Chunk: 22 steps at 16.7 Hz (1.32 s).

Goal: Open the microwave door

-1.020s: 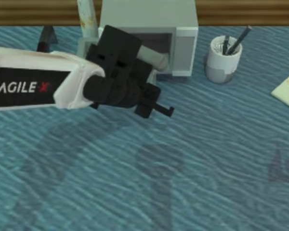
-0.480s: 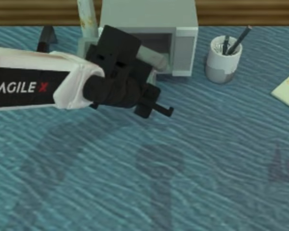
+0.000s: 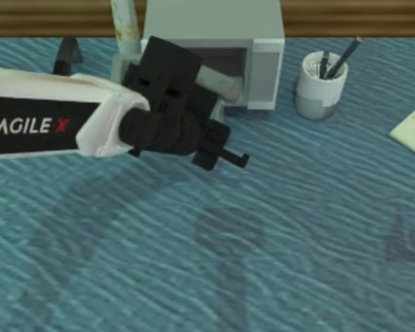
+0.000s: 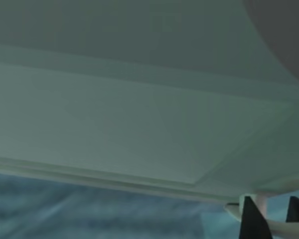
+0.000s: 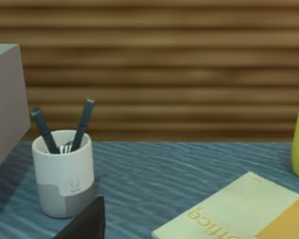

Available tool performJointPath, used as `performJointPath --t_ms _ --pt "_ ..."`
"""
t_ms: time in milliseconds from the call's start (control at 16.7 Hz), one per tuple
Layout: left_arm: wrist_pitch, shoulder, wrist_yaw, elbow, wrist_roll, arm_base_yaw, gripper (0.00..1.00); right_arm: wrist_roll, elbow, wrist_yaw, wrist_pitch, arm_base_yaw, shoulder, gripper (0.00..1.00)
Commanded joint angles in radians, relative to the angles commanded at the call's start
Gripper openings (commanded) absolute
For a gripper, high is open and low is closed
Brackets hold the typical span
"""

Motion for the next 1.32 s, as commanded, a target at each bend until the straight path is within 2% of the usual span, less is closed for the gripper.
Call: performJointPath --t_ms 360,720,1320 --pt "-0.002 0.001 0.015 -0.011 0.009 -0.004 0.00 0.000 0.000 0.000 0.000 0.000 0.000 1.00" --pt "-0.001 -0.035 0.084 -0.047 0.100 0.040 0.00 0.000 0.000 0.000 0.000 0.000 0.000 1.00" --pt "-0.001 -0.036 0.087 -0.048 0.103 0.042 0.00 0.000 0.000 0.000 0.000 0.000 0.000 1.00"
